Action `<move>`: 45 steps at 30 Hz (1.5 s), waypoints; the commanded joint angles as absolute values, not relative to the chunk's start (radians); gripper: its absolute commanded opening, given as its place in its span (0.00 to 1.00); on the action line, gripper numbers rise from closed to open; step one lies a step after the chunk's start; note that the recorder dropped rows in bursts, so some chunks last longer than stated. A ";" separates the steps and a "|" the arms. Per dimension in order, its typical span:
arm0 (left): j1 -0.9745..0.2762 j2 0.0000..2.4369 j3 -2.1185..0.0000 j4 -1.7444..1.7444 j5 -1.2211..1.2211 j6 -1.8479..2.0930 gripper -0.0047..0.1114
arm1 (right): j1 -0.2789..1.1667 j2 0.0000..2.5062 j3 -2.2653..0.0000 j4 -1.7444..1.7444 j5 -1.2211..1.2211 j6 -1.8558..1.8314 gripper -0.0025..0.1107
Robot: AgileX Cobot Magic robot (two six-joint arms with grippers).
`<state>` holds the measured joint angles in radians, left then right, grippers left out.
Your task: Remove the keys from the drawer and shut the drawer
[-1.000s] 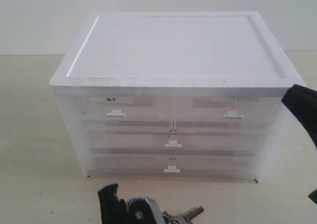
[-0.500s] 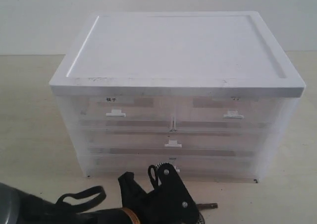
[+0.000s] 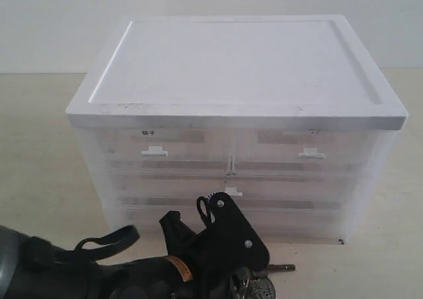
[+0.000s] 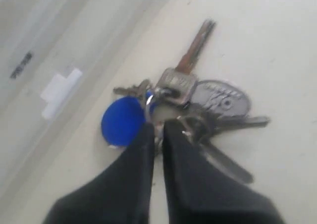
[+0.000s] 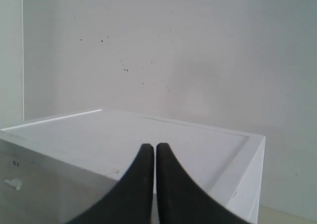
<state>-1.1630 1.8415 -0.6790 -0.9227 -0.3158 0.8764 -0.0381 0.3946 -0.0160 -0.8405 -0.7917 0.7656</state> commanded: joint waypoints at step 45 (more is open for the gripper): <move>-1.536 1.472 -0.560 -0.910 -0.495 0.816 0.08 | -0.037 0.391 -0.013 -0.860 -0.787 0.782 0.02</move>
